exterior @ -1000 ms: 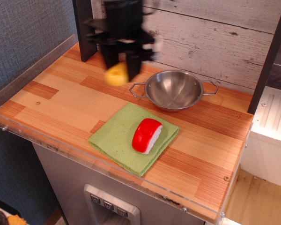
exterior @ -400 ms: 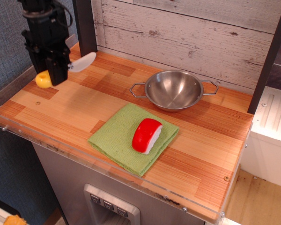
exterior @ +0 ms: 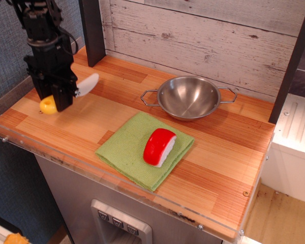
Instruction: Put the yellow knife on the lower left corner of the table
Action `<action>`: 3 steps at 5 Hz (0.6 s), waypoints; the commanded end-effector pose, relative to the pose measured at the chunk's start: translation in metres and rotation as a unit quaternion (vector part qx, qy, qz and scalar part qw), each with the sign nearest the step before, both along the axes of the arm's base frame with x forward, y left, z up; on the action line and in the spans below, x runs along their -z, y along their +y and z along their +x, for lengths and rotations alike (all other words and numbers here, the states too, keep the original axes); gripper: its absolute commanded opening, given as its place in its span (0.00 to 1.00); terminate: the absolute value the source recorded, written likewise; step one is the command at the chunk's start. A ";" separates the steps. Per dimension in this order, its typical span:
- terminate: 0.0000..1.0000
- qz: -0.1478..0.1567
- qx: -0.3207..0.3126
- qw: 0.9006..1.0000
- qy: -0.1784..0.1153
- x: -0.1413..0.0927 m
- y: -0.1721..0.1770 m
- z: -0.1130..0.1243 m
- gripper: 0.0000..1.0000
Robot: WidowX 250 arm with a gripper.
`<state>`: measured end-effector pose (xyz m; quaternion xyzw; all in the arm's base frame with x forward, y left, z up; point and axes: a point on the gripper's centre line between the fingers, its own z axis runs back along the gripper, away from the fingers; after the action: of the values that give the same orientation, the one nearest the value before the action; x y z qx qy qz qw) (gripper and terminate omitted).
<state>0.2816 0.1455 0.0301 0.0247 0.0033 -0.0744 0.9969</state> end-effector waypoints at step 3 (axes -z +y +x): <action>0.00 -0.013 -0.025 0.997 -0.074 -0.111 -0.012 -0.027 1.00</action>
<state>0.2560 0.1299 0.1240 -0.0007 -0.0437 -0.0515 0.9977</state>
